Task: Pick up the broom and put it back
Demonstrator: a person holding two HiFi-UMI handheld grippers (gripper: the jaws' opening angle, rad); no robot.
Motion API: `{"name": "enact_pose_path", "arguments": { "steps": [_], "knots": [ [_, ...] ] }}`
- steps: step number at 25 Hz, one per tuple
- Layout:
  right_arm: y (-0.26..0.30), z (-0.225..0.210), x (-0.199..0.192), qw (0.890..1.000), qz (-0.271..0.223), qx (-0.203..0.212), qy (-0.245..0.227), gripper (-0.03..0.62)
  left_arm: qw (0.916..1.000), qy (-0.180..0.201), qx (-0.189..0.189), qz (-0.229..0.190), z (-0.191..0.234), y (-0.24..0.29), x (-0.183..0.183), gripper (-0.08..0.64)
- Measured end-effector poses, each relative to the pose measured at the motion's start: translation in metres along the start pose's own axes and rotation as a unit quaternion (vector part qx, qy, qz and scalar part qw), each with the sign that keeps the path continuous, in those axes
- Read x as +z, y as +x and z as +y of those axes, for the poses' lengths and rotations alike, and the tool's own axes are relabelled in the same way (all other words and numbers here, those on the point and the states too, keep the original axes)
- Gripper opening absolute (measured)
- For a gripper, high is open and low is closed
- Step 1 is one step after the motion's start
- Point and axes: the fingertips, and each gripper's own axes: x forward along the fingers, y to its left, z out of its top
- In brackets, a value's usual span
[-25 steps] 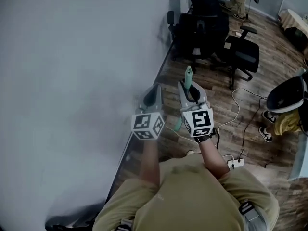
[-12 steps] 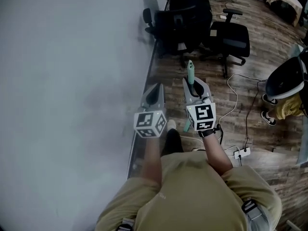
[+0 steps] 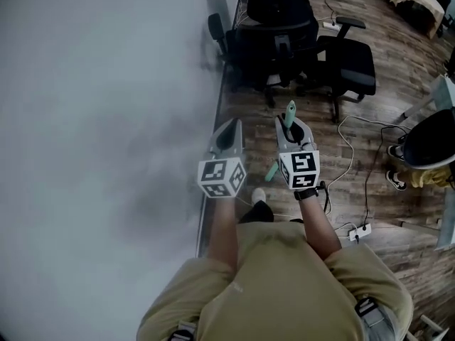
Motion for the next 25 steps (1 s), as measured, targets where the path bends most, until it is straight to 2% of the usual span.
{"name": "enact_pose_path", "arguments": {
  "steps": [7,12,16,18,21,23,25],
  "knots": [
    [0.101,0.005,-0.045,0.998,0.059,-0.028,0.013,0.052,0.9985,-0.027,0.002,0.048,0.103,0.049,-0.027,0.003],
    [0.156,-0.008,-0.104,0.992,0.099,-0.046,0.069,0.054,0.9959,-0.042,0.012,0.079,0.138,0.071,-0.069,0.003],
    [0.209,-0.014,-0.163,0.986,0.134,-0.035,0.090,0.057,0.9942,-0.034,0.019,0.100,0.161,0.100,-0.112,0.003],
    [0.232,-0.018,-0.193,0.985,0.150,-0.025,0.087,0.057,0.9943,-0.020,0.007,0.105,0.169,0.119,-0.136,0.003],
    [0.256,-0.022,-0.239,0.980,0.179,-0.012,0.082,0.057,0.9934,0.013,-0.031,0.109,0.174,0.142,-0.176,0.003],
    [0.267,-0.024,-0.272,0.977,0.201,-0.011,0.076,0.055,0.9925,0.012,-0.049,0.111,0.179,0.154,-0.199,0.003],
    [0.277,-0.027,-0.301,0.973,0.223,-0.011,0.066,0.055,0.9925,0.005,-0.051,0.111,0.184,0.165,-0.216,0.003]
  ]
}}
